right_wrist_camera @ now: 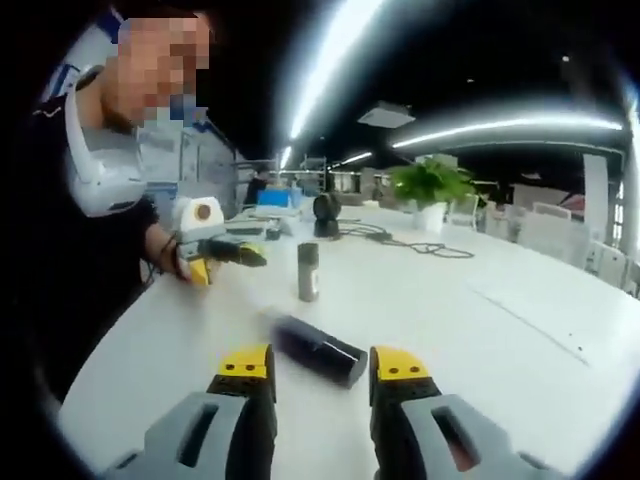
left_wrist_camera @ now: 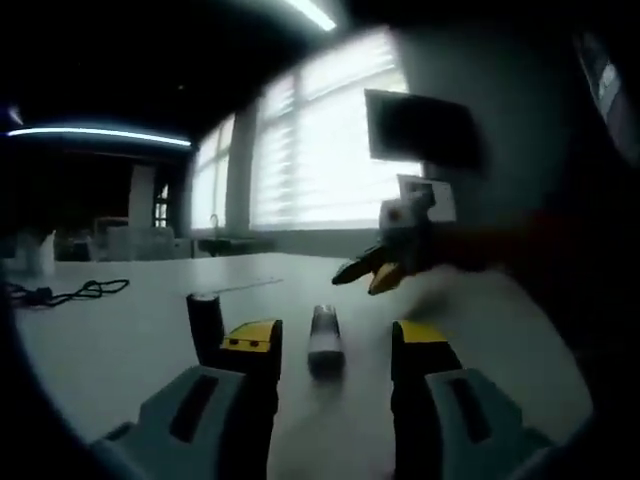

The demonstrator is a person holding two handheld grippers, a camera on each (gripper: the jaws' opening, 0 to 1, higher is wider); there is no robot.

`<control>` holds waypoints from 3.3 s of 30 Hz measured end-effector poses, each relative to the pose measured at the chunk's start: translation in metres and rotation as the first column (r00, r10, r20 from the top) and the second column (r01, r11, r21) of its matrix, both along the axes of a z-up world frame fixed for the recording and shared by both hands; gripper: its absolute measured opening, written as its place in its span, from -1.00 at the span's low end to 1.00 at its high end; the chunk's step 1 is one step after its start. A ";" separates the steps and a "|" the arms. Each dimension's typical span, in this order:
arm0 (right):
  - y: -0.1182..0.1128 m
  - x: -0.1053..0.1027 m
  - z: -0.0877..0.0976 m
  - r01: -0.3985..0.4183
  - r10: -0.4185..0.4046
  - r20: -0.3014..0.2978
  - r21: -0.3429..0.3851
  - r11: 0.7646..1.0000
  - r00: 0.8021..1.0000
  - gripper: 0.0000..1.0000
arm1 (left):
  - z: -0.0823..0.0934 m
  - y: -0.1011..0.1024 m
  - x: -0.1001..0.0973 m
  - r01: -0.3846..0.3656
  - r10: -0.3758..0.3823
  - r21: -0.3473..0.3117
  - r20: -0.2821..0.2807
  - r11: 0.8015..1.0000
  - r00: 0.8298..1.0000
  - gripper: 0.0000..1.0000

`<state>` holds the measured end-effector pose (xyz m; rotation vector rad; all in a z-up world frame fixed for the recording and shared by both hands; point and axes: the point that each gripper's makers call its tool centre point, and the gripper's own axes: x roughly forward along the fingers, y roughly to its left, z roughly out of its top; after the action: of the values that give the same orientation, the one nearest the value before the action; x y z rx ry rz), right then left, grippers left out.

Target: Pick up cosmetic bottle twist off cap place on table pick up cap screw tight cap place on table

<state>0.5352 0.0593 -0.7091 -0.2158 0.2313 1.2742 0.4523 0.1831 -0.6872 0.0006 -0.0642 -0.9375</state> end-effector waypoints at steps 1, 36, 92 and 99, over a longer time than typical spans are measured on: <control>0.001 0.004 -0.001 -0.017 0.017 -0.003 -0.003 1.000 1.000 -0.39 | 0.000 -0.001 -0.001 0.002 -0.002 0.005 0.005 1.000 1.000 -0.31; 0.042 -0.033 -0.049 -0.285 0.280 -0.091 -0.050 0.957 0.956 -0.62 | -0.007 -0.009 0.000 0.008 -0.008 0.045 -0.009 0.999 1.000 -0.32; 0.098 -0.096 0.035 -0.263 0.262 0.082 -0.009 0.965 0.961 -0.70 | -0.030 -0.017 -0.018 0.234 -0.229 0.162 -0.052 0.959 0.972 -0.46; 0.106 -0.098 0.041 -0.282 0.281 0.085 -0.004 0.959 0.956 -0.69 | -0.026 -0.017 -0.020 0.244 -0.242 0.154 -0.032 0.957 0.970 -0.70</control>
<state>0.4369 0.1655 -0.6685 -0.3028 0.1245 1.5450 0.4319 0.1665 -0.7135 0.1350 0.0220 -1.1872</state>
